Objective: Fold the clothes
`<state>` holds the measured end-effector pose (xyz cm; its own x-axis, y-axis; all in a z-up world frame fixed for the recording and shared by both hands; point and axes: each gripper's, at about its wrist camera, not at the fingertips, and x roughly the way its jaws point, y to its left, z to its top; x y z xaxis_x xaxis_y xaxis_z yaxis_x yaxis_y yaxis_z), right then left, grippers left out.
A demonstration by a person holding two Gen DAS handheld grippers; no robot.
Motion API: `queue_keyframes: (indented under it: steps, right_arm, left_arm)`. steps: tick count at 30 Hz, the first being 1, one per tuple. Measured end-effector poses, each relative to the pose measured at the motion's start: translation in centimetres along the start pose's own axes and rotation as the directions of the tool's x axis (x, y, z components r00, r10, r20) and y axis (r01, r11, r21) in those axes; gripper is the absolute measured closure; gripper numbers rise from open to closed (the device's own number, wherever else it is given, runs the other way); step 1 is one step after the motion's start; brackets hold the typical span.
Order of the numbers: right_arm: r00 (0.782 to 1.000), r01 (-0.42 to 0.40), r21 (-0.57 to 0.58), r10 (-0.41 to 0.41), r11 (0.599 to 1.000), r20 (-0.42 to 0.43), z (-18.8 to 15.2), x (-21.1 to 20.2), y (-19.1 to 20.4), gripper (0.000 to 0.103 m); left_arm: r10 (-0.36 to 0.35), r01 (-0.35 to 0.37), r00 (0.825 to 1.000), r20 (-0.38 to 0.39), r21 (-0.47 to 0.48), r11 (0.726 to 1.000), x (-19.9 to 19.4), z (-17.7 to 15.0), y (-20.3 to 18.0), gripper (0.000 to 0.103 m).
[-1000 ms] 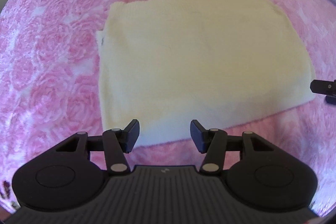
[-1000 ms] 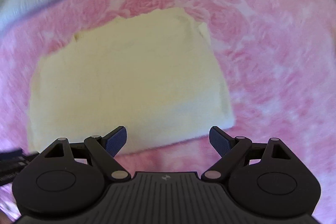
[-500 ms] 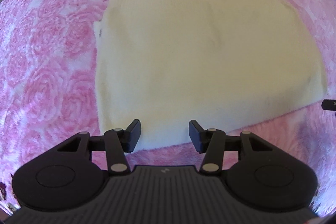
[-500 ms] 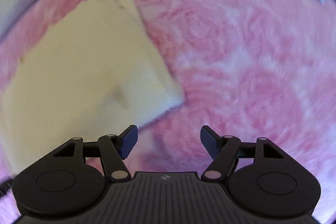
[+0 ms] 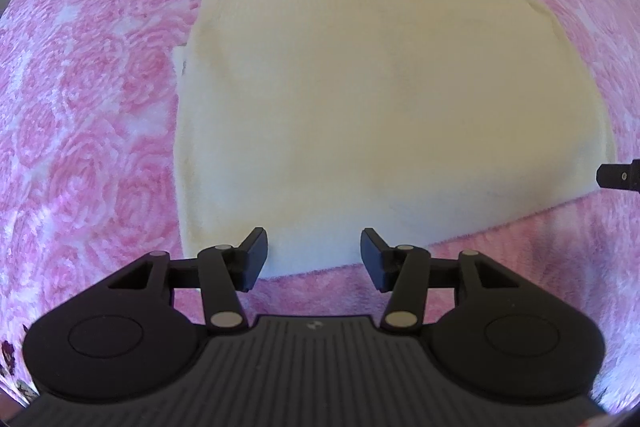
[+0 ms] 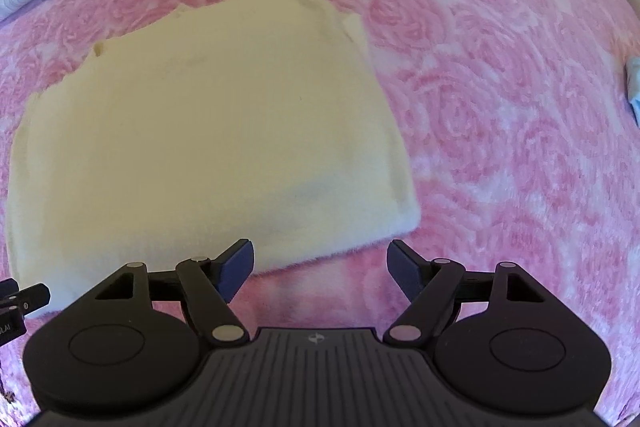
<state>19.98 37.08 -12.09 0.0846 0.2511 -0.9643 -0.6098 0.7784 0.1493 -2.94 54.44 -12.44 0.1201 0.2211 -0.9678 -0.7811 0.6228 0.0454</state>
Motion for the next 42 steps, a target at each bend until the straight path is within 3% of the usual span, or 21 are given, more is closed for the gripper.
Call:
queue_keyframes:
  steps: [6, 9, 13, 19, 22, 25, 28, 29, 31, 34, 37, 39, 40, 42]
  right_arm:
    - [0.978, -0.208, 0.213, 0.203, 0.955, 0.049, -1.0, 1.1, -4.4, 0.025]
    - [0.951, -0.309, 0.311, 0.296, 0.899, 0.089, -1.5, 1.7, -6.5, 0.025]
    - [0.9, -0.433, 0.428, 0.407, 0.793, 0.156, -2.2, 2.4, -9.4, 0.029]
    - [0.835, -0.548, 0.584, 0.435, 0.598, 0.337, -5.0, 6.3, -14.3, 0.038]
    - [0.812, -0.581, 0.604, 0.438, 0.545, 0.387, -4.8, 8.1, -14.7, 0.039]
    - [0.794, -0.607, 0.593, 0.434, 0.53, 0.425, -4.2, 9.5, -14.2, 0.039]
    - [0.779, -0.628, 0.569, 0.436, 0.531, 0.452, -3.8, 10.0, -13.6, 0.04]
    - [0.777, -0.629, 0.567, 0.436, 0.532, 0.454, -3.8, 10.1, -13.5, 0.045]
    - [0.774, -0.633, 0.562, 0.436, 0.533, 0.459, -3.6, 10.4, -13.3, 0.056]
    - [0.778, -0.629, 0.549, 0.429, 0.55, 0.46, -3.2, 10.0, -12.7, 0.08]
    - [0.873, -0.464, 0.462, 0.3, 0.756, 0.386, -1.2, 7.3, -9.6, 0.088]
    - [0.914, -0.298, 0.304, 0.178, 0.905, 0.365, 0.3, 5.0, -5.8, 0.089]
    - [0.916, -0.198, 0.191, 0.112, 0.961, 0.384, 0.7, 3.6, -3.1, 0.089]
    - [0.89, -0.046, -0.018, 0.049, 0.999, 0.453, 0.5, 1.4, 1.9, 0.089]
  left_arm:
    - [-0.004, 0.004, 1.0, 0.004, -0.007, 1.0, 0.0, 0.0, 0.4, 0.056]
    - [-0.01, 0.01, 1.0, 0.007, -0.016, 1.0, 0.3, -0.1, 1.0, 0.056]
    - [-0.016, 0.016, 1.0, 0.02, -0.037, 0.999, 0.9, -0.3, 1.9, 0.056]
    - [-0.034, 0.036, 0.999, 0.025, -0.056, 0.998, 2.5, -0.7, 3.1, 0.056]
    - [-0.054, 0.057, 0.998, 0.043, -0.076, 0.995, 3.2, -0.8, 3.8, 0.056]
    - [-0.08, 0.085, 0.996, 0.048, -0.12, 0.989, 4.4, -0.9, 4.9, 0.056]
    - [-0.105, 0.112, 0.993, 0.06, -0.137, 0.984, 5.3, -1.1, 5.6, 0.053]
    - [-0.113, 0.121, 0.992, 0.065, -0.139, 0.983, 5.5, -1.3, 5.8, 0.053]
    - [-0.128, 0.138, 0.989, 0.073, -0.143, 0.98, 5.8, -1.6, 6.0, 0.052]
    - [-0.165, 0.174, 0.984, 0.07, -0.157, 0.972, 5.6, -1.5, 6.9, 0.053]
    - [-0.215, 0.225, 0.974, 0.071, -0.201, 0.953, 5.1, -1.3, 8.4, 0.06]
    - [-0.242, 0.257, 0.966, 0.089, -0.24, 0.936, 4.4, -1.6, 10.0, 0.063]
    - [-0.255, 0.273, 0.962, 0.099, -0.258, 0.927, 4.0, -1.8, 10.8, 0.065]
    - [-0.28, 0.305, 0.952, 0.125, -0.3, 0.904, 3.2, -2.6, 12.9, 0.066]
